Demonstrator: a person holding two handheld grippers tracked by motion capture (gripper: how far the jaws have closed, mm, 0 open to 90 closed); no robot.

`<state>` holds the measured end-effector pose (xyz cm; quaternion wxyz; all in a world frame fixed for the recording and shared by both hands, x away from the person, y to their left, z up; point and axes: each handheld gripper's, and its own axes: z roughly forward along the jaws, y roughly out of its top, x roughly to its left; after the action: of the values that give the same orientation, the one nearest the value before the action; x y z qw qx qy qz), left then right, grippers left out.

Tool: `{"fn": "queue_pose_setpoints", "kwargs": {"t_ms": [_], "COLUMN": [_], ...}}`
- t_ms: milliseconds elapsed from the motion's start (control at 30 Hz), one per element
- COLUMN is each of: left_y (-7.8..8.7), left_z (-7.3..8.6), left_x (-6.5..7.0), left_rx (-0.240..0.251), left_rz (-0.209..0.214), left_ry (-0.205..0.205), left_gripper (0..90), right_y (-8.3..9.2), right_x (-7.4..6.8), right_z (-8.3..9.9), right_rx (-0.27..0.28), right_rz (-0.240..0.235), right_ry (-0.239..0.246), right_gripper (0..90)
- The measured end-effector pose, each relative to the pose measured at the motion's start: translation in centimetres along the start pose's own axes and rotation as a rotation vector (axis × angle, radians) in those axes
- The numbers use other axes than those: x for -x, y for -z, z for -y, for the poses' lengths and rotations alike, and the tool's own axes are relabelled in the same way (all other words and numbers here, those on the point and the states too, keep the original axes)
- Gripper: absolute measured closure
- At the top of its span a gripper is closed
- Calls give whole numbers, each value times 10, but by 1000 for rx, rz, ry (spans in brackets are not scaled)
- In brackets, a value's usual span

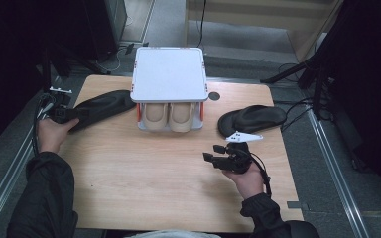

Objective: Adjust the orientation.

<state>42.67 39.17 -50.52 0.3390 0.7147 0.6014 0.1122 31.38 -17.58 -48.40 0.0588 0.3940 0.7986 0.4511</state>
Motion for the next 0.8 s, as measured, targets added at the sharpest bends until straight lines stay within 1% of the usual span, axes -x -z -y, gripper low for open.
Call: {"fn": "queue_pose_setpoints", "kwargs": {"t_ms": [33, 67, 200, 267, 433, 533, 600, 633, 800], "left_y": [-2, -3, -3, -2, 0, 0, 1, 1, 2], "left_z": [1, 2, 5, 6, 10, 11, 11, 12, 16], "left_x": [0, 0, -1, 0, 6, 10, 12, 16, 28], "left_rx": [-10, -10, -5, -6, -5, -22, -25, -36, -51], "left_rz": [-2, -4, 10, 10, 12, 3, -2, -4, 3], "left_ry": [1, 5, 30, 32, 79, 75, 72, 58, 34], "left_gripper": [900, 900, 900, 900, 900, 900, 900, 900, 900], "right_y": [1, 1, 1, 1, 1, -1, -2, -3, -5], "right_x": [0, 1, 1, 0, 0, -1, -1, -1, -3], "right_z": [0, 1, 1, 1, 0, -1, -2, -2, -5], "right_rx": [0, 3, 5, 3, 5, 3, 4, 3, 3], "right_rz": [1, 0, -1, -2, -6, -10, -14, -17, -27], "right_ry": [-2, 2, -7, -3, -5, 0, 9, 7, 17], "right_gripper": [445, 446, 446, 446, 447, 447, 447, 448, 450]}}
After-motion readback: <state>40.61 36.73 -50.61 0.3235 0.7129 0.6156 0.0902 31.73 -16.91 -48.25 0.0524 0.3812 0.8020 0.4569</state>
